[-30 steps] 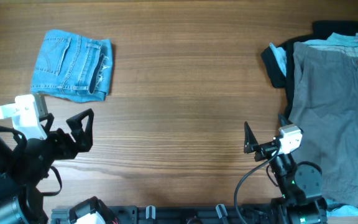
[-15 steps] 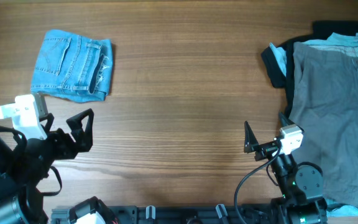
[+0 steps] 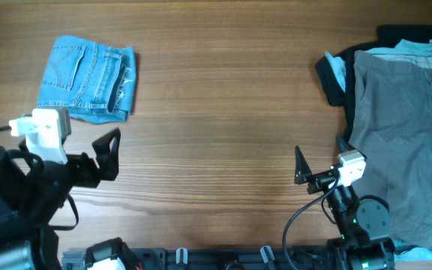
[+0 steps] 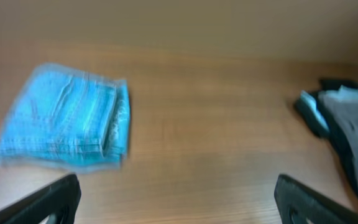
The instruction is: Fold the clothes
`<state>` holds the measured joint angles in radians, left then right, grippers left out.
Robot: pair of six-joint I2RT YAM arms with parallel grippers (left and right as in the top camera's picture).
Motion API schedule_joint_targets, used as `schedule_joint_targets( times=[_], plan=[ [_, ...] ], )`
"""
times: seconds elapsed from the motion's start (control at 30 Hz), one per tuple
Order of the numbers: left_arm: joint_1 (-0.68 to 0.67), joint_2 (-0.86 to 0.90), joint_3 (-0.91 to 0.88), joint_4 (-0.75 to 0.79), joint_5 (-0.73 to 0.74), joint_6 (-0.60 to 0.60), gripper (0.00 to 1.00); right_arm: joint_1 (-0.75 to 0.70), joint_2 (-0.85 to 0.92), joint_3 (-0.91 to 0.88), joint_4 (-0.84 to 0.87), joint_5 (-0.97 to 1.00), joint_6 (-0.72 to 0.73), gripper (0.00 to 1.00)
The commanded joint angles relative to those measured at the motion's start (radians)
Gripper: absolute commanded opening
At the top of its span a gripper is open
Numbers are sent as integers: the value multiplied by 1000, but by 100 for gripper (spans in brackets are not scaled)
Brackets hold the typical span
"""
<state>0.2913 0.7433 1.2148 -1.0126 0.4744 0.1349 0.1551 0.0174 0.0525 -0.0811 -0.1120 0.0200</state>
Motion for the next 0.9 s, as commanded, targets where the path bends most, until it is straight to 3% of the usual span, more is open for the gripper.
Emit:
schedule_joint_targets(
  times=[0.0, 0.07, 0.1, 0.43, 0.67, 0.87],
  plan=[
    [-80, -108, -142, 200, -24, 16, 100, -7, -10, -9, 5, -16, -14, 100],
    [-110, -174, -247, 321, -23, 15, 100, -7, -10, -9, 5, -16, -14, 100],
    [-143, -276, -395, 447, -23, 15, 100, -7, -10, -9, 5, -16, -14, 100],
    [-174, -740, -936, 747, -32, -46, 100, -7, -10, -9, 5, -16, -14, 100],
    [-177, -740, -1212, 982, -28, -50, 100, -7, -10, -9, 5, -16, -14, 100],
    [-197, -740, -1209, 972, -27, -50, 100, -7, -10, -9, 5, -16, -14, 100]
  ],
)
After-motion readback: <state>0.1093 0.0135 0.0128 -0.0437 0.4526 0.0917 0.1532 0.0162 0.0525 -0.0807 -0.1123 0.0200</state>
